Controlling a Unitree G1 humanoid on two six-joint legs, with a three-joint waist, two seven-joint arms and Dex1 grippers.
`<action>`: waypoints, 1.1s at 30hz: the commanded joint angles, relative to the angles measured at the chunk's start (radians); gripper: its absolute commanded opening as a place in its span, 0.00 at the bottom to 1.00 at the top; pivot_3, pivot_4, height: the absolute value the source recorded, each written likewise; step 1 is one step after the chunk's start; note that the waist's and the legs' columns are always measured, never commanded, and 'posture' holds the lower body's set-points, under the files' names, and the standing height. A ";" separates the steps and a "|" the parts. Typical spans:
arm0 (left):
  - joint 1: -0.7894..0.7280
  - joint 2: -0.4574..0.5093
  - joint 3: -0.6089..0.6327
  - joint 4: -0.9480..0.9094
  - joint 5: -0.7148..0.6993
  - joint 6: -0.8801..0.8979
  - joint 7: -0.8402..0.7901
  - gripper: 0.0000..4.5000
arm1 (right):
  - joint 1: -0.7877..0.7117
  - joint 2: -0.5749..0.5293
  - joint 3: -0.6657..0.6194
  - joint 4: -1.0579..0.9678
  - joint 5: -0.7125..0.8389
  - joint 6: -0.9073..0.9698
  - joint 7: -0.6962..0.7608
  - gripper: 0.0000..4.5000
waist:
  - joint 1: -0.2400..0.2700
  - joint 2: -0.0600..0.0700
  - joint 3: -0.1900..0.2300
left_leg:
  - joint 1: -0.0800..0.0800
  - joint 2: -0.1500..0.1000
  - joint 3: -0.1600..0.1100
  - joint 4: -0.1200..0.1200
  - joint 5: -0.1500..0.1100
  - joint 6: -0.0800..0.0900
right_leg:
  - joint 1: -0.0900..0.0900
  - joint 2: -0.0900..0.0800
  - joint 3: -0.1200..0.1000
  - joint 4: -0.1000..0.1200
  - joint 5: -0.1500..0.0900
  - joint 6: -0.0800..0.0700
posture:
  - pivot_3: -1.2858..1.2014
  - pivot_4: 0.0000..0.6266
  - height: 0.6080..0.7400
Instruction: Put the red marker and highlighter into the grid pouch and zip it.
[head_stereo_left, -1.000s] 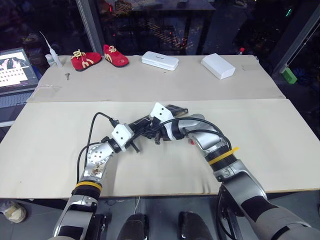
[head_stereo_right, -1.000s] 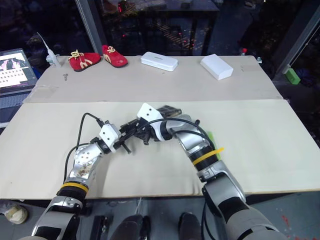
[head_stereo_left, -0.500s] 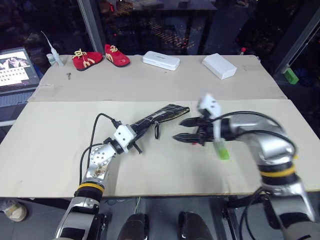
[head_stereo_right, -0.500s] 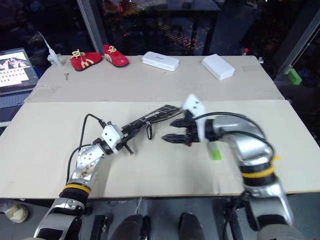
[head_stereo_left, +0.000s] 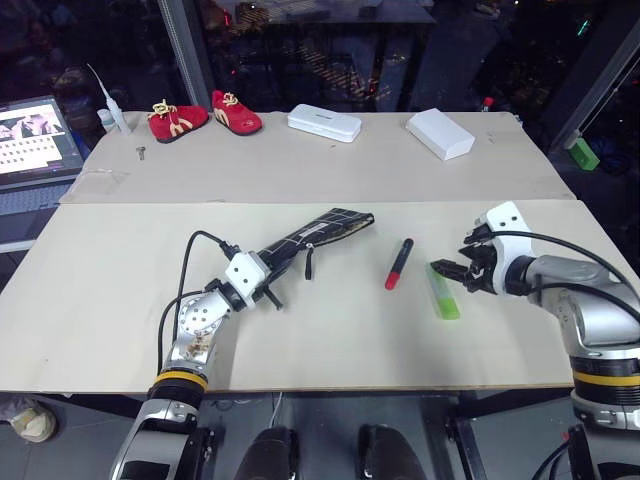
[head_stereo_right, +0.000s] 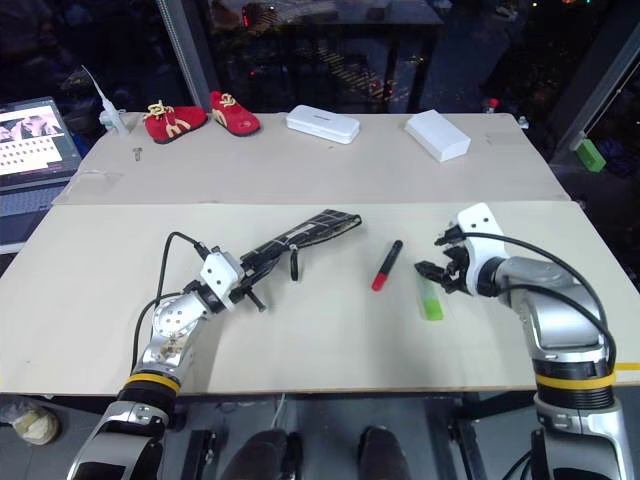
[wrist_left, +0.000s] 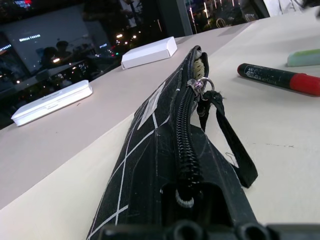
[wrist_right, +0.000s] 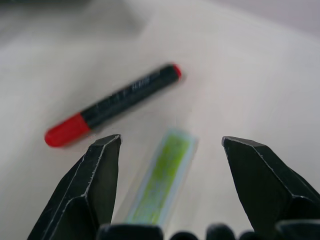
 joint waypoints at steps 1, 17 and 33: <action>-0.023 -0.008 0.012 -0.003 -0.030 -0.010 0.001 0.00 | 0.001 0.011 -0.029 -0.012 0.013 0.013 -0.042 0.80 | 0.001 0.000 0.000 | 0.000 0.000 0.000 0.000 0.000 0.000 | 0.000 0.000 0.000 0.000 0.000 0.000 | 0.52 0.24 1.00; -0.017 -0.016 0.014 -0.019 -0.035 0.000 0.014 0.00 | 0.169 0.071 0.058 -0.015 0.000 0.003 -0.129 0.75 | 0.003 -0.001 -0.001 | 0.002 0.000 -0.001 0.000 0.000 0.000 | 0.003 0.001 0.000 0.000 0.000 0.000 | 0.52 0.24 1.00; -0.008 -0.009 0.006 -0.081 -0.049 0.044 -0.002 0.00 | 0.012 0.032 -0.002 0.102 -0.036 -0.342 -0.120 0.23 | 0.001 -0.003 -0.002 | 0.011 0.000 -0.001 0.001 -0.001 0.001 | 0.014 0.000 0.000 -0.002 -0.002 0.002 | 0.52 0.24 1.00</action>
